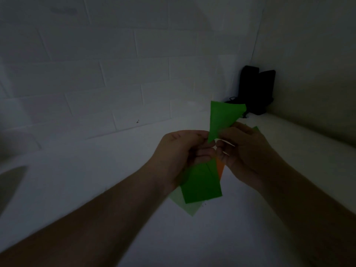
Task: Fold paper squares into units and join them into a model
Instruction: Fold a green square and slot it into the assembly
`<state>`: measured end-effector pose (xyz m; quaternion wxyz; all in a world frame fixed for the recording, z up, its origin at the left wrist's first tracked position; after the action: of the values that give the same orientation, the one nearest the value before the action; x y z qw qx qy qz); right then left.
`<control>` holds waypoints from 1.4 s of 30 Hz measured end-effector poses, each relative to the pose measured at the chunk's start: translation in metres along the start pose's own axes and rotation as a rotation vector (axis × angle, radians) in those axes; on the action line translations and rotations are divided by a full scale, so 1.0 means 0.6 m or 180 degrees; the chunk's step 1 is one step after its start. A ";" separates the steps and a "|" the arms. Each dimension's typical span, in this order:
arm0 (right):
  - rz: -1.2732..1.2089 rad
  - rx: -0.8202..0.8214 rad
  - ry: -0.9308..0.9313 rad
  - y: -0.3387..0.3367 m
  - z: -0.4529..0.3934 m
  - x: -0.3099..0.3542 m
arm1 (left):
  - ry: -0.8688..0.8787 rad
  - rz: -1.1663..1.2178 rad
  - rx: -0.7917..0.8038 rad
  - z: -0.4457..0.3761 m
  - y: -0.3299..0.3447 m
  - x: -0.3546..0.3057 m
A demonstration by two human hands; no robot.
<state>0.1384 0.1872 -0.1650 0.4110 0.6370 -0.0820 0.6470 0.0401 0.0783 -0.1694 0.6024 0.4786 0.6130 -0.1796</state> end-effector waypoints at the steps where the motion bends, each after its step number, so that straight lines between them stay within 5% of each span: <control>1: -0.0033 0.0053 -0.0024 0.001 0.000 0.001 | 0.0002 -0.0014 0.0042 0.001 0.002 0.000; 5: 0.0085 0.0197 -0.0015 0.010 0.005 0.003 | 0.0020 -0.0052 0.0166 0.003 0.004 -0.001; 10: 0.0604 -0.0289 -0.0199 -0.002 0.019 0.026 | -0.0020 -0.0083 0.0113 0.007 0.002 -0.005; 13: 0.2446 -0.1211 -0.1474 -0.022 0.046 0.089 | 0.0440 -0.1389 0.0119 -0.006 -0.033 -0.019; 15: 0.3994 -0.1247 -0.2417 -0.010 0.060 0.099 | 0.0921 -0.2794 0.0393 -0.010 -0.045 -0.037; 20: 0.5682 -0.0515 -0.2245 0.026 0.041 0.042 | 0.1551 -0.3972 0.1381 -0.005 -0.026 -0.046; 25: 0.4535 -0.0330 -0.1678 0.030 0.048 0.046 | 0.1739 -0.3778 0.1402 -0.002 -0.023 -0.048; 32: 0.2653 -0.0270 -0.1011 0.009 0.034 0.048 | 0.0940 -0.1672 0.0650 -0.007 -0.030 -0.036; 42: 0.2131 -0.0284 -0.0823 0.002 0.030 0.048 | 0.0131 -0.0405 0.0231 -0.002 -0.023 -0.018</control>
<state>0.1555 0.1877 -0.1356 0.1899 0.6329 -0.3655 0.6556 0.0263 0.0684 -0.1643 0.5593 0.4637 0.6476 -0.2299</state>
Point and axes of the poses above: each hand's wrist, its own z-axis away from the middle knuckle, its own y-axis out of the palm, x = y × z, the point moved 6 cm from there along -z, towards the middle knuckle, and after that the axes turned 14 degrees about y, right-handed, at the moved point
